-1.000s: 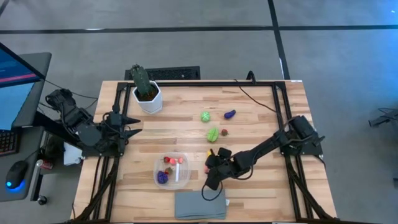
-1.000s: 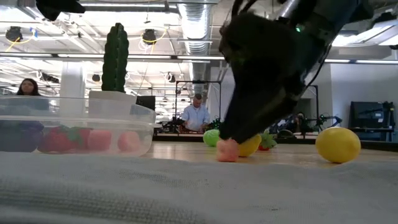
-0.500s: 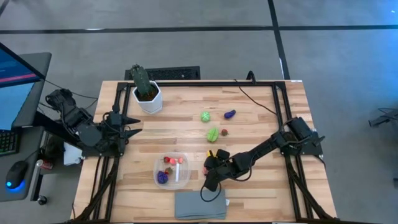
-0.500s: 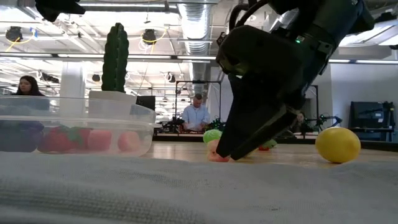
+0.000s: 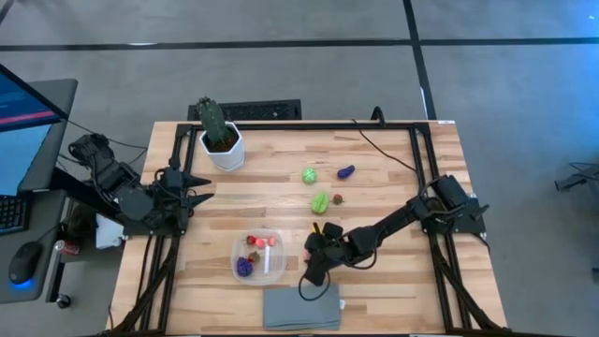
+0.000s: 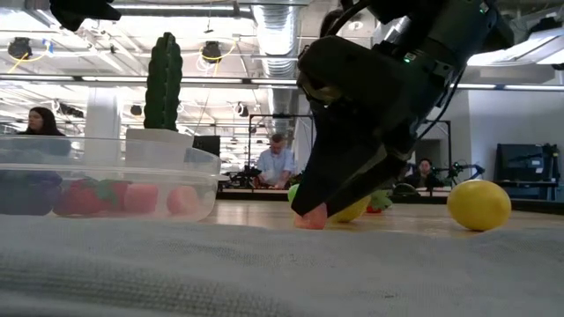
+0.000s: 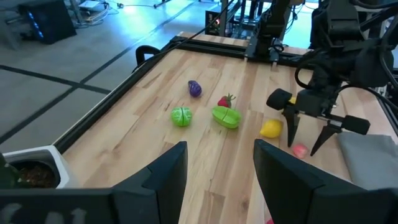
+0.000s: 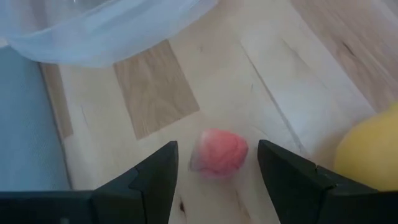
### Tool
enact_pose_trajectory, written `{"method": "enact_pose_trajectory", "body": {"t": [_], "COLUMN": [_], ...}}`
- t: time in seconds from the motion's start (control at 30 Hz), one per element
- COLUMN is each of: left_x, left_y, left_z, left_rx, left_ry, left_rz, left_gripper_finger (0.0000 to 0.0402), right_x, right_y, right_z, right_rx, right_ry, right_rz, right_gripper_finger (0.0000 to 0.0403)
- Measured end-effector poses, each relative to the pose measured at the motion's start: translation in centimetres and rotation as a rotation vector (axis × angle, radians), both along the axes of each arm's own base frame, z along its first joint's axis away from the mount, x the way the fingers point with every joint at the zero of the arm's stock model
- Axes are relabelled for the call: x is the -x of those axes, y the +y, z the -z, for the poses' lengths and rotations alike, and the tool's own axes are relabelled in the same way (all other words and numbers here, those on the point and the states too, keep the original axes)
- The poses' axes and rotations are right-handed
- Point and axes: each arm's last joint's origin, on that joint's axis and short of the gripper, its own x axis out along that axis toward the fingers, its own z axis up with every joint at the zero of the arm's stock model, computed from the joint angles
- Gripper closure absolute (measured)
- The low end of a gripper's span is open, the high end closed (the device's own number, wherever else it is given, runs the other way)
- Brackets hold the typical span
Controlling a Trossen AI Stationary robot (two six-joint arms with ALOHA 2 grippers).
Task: Pick and placing Produce into tupperware
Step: Put the peach into the transparent bin
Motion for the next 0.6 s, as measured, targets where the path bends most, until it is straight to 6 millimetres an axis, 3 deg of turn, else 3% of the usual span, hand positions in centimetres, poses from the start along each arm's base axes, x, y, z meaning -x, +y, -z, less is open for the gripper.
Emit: {"method": "enact_pose_trajectory", "body": {"t": [0.27,0.6], "left_x": [0.0,0.0], "left_y": [0.0,0.0], "left_z": [0.0,0.0], "left_rx": [0.0,0.0], "left_ry": [0.0,0.0], "left_rz": [0.0,0.0], "left_gripper_finger": [0.0228,0.0228], "right_x": [0.01,-0.16], "right_y": [0.02,-0.35], "right_z": [0.01,0.01], "right_rx": [0.005,-0.008], "right_ry": [0.002,0.006], "right_rz": [-0.013,-0.01], "right_gripper_finger": [0.0172,0.0264]}}
